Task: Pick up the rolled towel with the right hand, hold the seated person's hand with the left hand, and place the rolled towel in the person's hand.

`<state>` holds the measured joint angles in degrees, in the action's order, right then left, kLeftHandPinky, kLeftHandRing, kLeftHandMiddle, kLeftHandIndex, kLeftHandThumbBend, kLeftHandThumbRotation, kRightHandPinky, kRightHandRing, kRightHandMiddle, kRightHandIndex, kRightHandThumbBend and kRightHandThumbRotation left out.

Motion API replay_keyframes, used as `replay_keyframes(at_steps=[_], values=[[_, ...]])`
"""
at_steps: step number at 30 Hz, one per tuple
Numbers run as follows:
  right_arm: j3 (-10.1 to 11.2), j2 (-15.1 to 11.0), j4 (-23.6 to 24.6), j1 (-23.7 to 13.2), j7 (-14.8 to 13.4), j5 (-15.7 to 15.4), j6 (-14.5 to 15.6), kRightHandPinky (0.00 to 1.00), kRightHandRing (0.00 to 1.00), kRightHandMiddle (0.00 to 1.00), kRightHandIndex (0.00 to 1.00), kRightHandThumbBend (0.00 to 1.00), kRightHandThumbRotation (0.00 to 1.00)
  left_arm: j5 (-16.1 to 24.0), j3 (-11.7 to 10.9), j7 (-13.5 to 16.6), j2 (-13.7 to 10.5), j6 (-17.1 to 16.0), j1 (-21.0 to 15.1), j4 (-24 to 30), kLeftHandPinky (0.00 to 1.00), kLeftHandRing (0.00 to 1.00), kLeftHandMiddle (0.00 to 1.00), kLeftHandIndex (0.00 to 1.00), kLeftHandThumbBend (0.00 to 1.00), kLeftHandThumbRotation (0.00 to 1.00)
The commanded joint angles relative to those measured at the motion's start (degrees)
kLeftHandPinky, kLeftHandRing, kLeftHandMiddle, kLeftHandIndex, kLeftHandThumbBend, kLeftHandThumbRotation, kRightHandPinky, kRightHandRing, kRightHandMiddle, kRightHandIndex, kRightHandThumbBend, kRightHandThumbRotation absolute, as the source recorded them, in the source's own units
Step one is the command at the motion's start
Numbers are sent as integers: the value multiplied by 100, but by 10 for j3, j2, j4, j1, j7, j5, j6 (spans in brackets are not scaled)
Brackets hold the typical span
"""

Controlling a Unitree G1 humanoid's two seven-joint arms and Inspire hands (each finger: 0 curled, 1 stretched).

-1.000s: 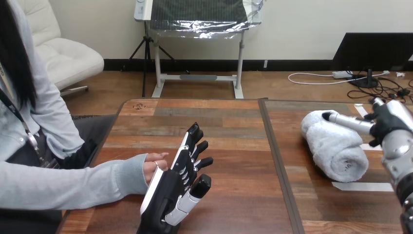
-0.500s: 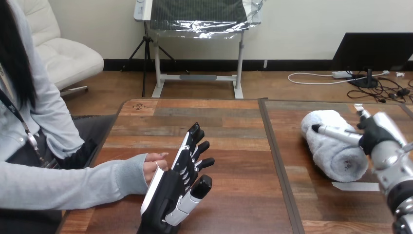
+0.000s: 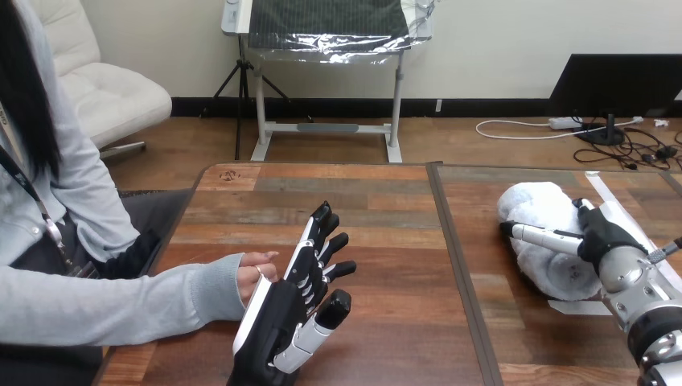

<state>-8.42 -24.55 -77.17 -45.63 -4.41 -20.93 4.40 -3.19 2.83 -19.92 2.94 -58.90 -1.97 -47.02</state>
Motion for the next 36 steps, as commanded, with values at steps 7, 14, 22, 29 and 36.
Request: replay_keyframes(at_steps=[7,14,22,29,36], values=[[-7,12,-1,-5,2,-6,5,93,100,100,100,100,64,-21,11,-4,14,-9,-9,30,82,93,98,100,100,80],[-4,19,-3,0,-1,-2,21,94,100,100,100,100,62,-25,15,-8,14,-8,-5,37,82,93,98,100,100,79],[-14,22,-6,8,-2,-13,30,85,100,100,100,100,62,-26,17,-12,13,-12,-1,41,81,92,97,100,100,79],[-9,24,-7,16,-5,-10,28,76,98,99,100,100,60,-29,17,-16,13,-14,3,44,80,92,97,100,100,80],[-14,22,-10,20,-1,-17,34,74,97,98,100,100,60,-37,17,-23,13,-10,8,50,80,91,96,100,100,79]])
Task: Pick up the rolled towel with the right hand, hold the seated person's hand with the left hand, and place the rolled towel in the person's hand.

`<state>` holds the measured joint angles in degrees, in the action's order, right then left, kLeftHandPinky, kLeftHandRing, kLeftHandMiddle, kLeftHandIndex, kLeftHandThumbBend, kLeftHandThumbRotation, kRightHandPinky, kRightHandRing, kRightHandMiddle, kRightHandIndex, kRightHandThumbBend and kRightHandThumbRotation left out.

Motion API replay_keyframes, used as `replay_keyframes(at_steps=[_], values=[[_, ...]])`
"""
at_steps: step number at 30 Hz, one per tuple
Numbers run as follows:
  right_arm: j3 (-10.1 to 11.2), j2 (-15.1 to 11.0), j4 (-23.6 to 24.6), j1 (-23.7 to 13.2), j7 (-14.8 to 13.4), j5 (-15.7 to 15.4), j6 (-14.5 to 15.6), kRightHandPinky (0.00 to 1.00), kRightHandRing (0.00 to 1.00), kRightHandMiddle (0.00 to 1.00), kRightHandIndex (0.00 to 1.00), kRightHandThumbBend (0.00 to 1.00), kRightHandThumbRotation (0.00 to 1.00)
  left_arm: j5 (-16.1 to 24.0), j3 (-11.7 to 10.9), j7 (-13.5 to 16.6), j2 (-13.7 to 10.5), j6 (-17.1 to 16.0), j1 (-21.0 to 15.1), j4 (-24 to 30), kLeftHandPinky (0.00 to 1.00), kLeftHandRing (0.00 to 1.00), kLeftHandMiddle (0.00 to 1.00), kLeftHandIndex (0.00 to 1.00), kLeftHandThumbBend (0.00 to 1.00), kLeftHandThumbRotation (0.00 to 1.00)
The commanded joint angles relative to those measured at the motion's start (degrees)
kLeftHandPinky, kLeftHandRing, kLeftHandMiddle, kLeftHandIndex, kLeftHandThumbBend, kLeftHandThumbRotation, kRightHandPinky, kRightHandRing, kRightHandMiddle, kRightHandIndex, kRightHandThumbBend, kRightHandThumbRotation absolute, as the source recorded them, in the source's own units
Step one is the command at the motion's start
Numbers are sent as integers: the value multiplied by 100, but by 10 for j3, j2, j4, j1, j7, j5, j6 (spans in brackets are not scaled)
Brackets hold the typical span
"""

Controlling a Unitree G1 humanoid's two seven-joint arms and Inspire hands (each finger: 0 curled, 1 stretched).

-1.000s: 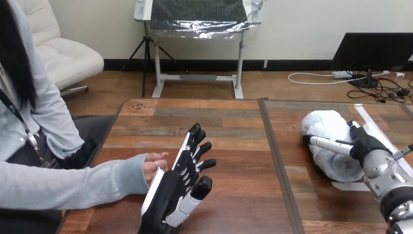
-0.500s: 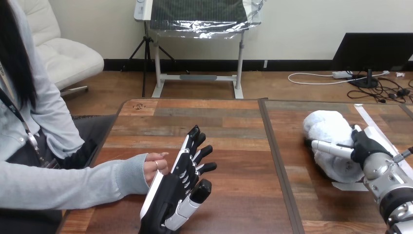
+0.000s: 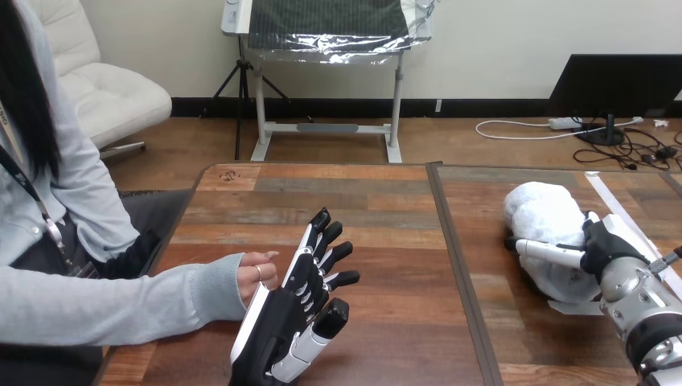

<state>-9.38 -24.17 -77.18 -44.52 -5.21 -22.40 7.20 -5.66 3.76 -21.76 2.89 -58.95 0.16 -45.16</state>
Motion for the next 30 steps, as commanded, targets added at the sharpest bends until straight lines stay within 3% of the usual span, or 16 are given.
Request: replay_keyframes(at_steps=[1,8,22,30], values=[[-4,19,-10,10,5,-3,5,74,96,98,100,100,60,-13,8,-5,13,-10,-13,32,80,91,96,100,100,79],[-2,19,-11,15,-2,-5,8,73,94,97,98,100,58,-22,11,-17,10,-10,-10,33,79,91,96,100,100,79],[0,20,-11,26,-44,-8,5,68,85,91,90,100,47,-30,9,-25,13,-14,-4,39,79,89,94,100,100,78],[0,17,-12,33,-74,-9,3,59,72,80,82,99,30,-35,10,-29,13,-20,-2,40,77,88,93,100,100,78]])
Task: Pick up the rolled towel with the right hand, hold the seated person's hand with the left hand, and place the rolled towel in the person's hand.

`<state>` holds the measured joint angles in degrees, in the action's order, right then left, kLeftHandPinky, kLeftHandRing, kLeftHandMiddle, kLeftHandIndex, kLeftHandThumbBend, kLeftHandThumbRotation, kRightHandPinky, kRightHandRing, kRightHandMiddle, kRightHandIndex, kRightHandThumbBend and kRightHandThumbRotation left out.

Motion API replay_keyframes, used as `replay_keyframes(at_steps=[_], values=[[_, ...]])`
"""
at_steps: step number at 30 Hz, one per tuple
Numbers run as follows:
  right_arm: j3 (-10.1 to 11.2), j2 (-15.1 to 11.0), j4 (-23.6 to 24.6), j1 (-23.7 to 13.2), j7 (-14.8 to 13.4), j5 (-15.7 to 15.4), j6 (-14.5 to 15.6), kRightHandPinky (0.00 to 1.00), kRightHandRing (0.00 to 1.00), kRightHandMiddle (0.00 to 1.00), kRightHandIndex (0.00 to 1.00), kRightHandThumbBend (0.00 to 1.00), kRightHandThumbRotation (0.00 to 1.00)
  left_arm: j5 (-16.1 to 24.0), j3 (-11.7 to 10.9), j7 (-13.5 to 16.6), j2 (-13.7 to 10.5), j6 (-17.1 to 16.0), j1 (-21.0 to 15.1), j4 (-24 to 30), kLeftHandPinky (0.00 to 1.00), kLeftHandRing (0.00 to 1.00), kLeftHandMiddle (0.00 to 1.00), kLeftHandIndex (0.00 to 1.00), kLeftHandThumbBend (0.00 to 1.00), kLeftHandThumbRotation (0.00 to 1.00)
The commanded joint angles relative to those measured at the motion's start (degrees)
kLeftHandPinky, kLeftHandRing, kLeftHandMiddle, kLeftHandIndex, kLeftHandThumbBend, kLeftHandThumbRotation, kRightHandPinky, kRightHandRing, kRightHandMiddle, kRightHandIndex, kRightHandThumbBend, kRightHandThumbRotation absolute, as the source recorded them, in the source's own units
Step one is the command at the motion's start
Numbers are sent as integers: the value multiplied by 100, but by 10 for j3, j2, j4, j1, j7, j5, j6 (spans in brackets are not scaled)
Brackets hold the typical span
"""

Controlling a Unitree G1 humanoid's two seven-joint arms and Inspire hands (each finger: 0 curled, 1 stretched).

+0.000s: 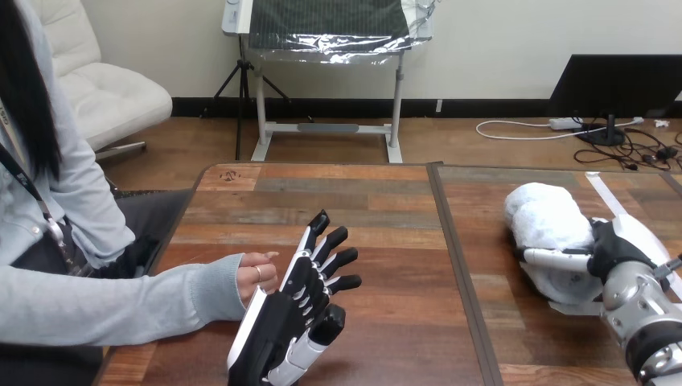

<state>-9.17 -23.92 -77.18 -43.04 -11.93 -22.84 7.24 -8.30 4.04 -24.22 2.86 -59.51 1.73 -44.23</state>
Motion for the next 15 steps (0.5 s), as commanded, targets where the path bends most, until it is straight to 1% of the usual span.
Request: replay_keyframes(at_steps=[1,3,5,6,10,15], values=[[0,12,-12,20,-11,-3,0,58,71,79,82,99,28,-11,8,-6,13,-15,-17,32,77,88,93,100,100,78],[2,11,-12,23,-15,-2,-4,55,67,74,78,98,22,-13,9,-8,13,-16,-17,33,77,88,93,100,100,78],[-3,8,-13,27,-31,-9,-7,52,64,70,74,98,17,-15,9,-9,14,-17,-15,35,77,88,93,100,100,78],[-4,8,-13,28,-35,-11,-8,50,61,67,71,98,13,-16,9,-10,15,-17,-15,35,77,88,93,100,100,78],[0,4,-13,33,-49,-7,-17,47,57,62,63,96,6,-20,9,-13,15,-20,-13,36,77,87,93,99,100,78],[7,-1,-13,39,-65,-4,-30,45,54,58,53,88,1,-25,11,-17,15,-11,-7,47,77,88,93,98,100,78]])
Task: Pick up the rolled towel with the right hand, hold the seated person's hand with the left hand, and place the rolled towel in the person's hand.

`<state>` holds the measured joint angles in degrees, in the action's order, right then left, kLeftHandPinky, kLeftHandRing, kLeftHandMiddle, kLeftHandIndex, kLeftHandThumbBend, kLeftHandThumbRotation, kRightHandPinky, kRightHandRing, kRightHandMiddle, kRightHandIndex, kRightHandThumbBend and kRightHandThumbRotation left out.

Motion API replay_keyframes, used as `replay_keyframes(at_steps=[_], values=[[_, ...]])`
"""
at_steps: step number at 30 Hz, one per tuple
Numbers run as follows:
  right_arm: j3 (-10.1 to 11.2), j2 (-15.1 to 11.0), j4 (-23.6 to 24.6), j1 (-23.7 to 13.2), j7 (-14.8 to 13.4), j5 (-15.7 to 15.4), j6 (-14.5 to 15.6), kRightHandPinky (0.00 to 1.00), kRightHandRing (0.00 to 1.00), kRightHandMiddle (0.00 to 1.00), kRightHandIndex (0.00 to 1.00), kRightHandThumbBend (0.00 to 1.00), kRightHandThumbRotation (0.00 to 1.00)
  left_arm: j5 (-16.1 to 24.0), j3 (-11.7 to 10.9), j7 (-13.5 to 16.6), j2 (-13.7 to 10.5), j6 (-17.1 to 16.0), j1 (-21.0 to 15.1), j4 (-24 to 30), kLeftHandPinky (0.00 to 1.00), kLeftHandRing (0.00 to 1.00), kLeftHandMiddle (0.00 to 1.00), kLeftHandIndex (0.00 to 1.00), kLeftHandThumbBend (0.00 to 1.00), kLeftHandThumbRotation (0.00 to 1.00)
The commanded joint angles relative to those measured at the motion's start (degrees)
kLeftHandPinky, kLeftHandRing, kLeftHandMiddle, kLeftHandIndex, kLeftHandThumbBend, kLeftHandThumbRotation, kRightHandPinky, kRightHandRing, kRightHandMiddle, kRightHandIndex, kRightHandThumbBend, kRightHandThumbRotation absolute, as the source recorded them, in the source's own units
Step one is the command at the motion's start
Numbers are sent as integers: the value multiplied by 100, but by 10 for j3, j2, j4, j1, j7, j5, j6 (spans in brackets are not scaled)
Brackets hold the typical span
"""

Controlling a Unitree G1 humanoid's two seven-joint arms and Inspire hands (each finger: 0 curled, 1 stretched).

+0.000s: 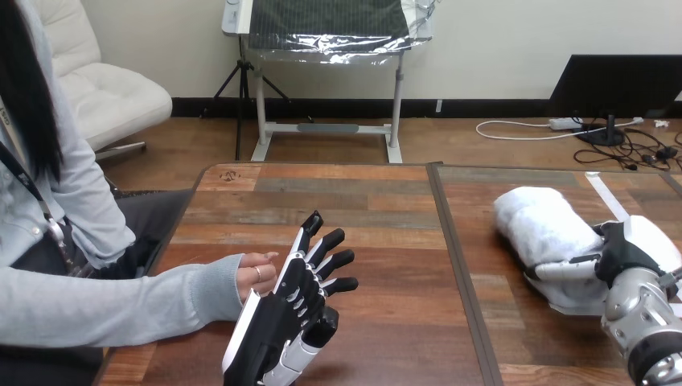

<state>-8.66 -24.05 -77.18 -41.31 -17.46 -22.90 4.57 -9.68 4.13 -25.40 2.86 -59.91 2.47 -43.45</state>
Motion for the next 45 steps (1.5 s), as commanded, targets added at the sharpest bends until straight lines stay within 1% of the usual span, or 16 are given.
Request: replay_keyframes(at_steps=[1,3,6,11,12,20,23,24,27,29,33,36,38,40,44,45], values=[[4,0,-13,21,-10,-2,-5,45,54,57,52,87,1,-12,10,-6,15,-6,-13,40,77,88,93,98,100,78],[6,-1,-13,21,-11,0,-6,45,54,57,51,85,1,-14,10,-7,15,-5,-12,43,77,88,93,98,100,78],[22,-3,-12,21,-8,13,-12,45,54,55,49,83,0,-17,11,-9,14,-3,-10,45,77,88,93,98,100,77],[38,-6,-11,19,1,27,-18,47,53,53,48,84,0,-20,12,-12,14,-1,-8,47,77,88,92,97,100,77],[45,-6,-10,19,4,34,-23,48,53,53,48,84,0,-19,12,-11,14,-2,-8,47,77,88,92,97,100,77],[73,-6,-7,19,12,62,-44,50,56,54,46,84,0,-20,12,-12,15,0,-5,51,76,87,92,96,100,78],[92,-4,-5,19,17,82,-55,49,55,54,44,85,0,-21,12,-13,15,1,-5,51,76,87,92,96,100,78],[104,-2,-4,19,19,95,-61,49,55,53,44,85,0,-21,13,-14,15,2,-4,52,76,87,92,96,100,78],[125,2,-2,19,24,118,-74,47,51,51,40,85,0,-21,13,-15,14,3,-3,52,75,87,91,96,100,78],[134,3,0,20,26,128,-82,45,49,50,39,84,0,-22,13,-16,14,3,-3,53,75,87,91,95,100,78],[162,11,5,25,39,160,-117,38,42,47,36,82,0,-13,11,-10,13,-1,-3,52,75,87,91,95,100,78],[169,13,6,27,40,169,-130,35,38,45,35,80,0,-9,10,-7,13,-6,-3,51,74,86,90,94,100,79],[178,18,9,30,47,181,-147,35,37,44,35,80,0,-3,9,-1,12,-7,-3,52,73,85,90,94,100,79],[194,24,13,35,60,200,-174,35,36,43,35,79,0,-1,9,0,11,-9,-3,52,73,85,90,94,100,79],[209,32,18,43,79,221,-209,33,34,41,35,77,0,11,6,9,7,-18,-5,48,72,84,89,93,100,80],[216,35,21,46,89,229,-223,33,33,41,35,77,0,18,4,14,6,-22,-6,47,72,84,89,93,100,80]])
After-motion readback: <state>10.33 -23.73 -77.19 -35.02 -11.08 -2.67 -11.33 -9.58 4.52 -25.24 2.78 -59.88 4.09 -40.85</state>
